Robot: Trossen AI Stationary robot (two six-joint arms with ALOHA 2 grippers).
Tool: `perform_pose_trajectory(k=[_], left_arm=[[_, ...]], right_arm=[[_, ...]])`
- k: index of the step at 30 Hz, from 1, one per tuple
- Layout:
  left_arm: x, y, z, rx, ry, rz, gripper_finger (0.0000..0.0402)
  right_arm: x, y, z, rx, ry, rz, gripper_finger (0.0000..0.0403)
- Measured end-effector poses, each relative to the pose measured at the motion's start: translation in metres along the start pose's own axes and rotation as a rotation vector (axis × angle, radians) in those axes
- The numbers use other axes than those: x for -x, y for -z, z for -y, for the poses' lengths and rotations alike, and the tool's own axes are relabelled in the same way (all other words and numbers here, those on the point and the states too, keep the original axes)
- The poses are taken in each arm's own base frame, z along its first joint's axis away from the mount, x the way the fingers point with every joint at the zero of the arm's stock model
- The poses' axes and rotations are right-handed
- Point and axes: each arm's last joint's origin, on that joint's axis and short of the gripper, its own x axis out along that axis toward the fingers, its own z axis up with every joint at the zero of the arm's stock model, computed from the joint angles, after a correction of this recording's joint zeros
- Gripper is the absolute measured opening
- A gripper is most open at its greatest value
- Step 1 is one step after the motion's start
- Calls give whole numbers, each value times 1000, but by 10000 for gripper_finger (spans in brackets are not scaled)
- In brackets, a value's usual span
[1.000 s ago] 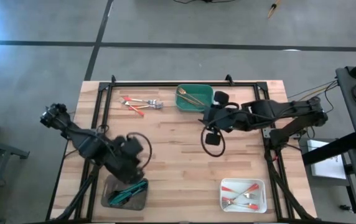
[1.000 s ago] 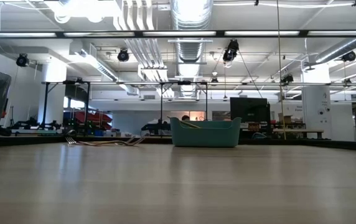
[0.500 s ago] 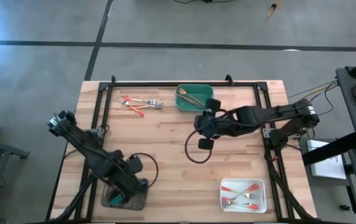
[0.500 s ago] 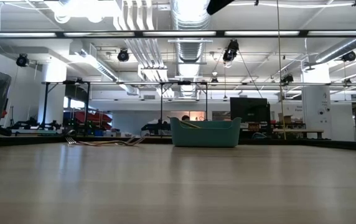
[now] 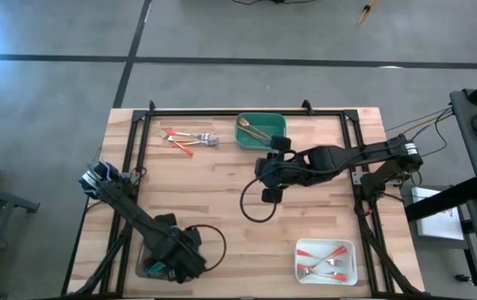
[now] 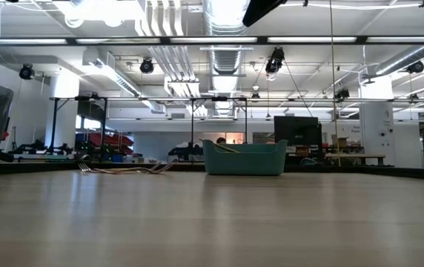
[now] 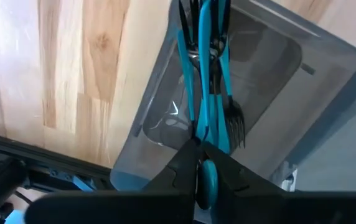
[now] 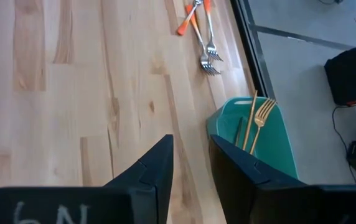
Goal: Sort silverware by color (type)
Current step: Put the blue fork into the black bin, then put the orange fork into the white bin
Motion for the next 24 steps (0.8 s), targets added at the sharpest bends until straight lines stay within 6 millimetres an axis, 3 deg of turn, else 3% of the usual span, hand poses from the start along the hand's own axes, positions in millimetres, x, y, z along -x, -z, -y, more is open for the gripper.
perform_pose_trajectory(k=[9, 14, 19, 24], left_arm=[[-2, -2, 4, -6, 32, 1, 101], [-1, -3, 3, 42, 21, 32, 154], [6, -10, -5, 141, 2, 95, 169], [29, -28, -15, 196, -11, 261, 164]], right_arm=[[2, 1, 2, 26, 2, -1, 113], [23, 4, 17, -24, 6, 29, 116], [52, 11, 34, -46, 6, 84, 116], [75, 15, 46, -80, 1, 155, 116]])
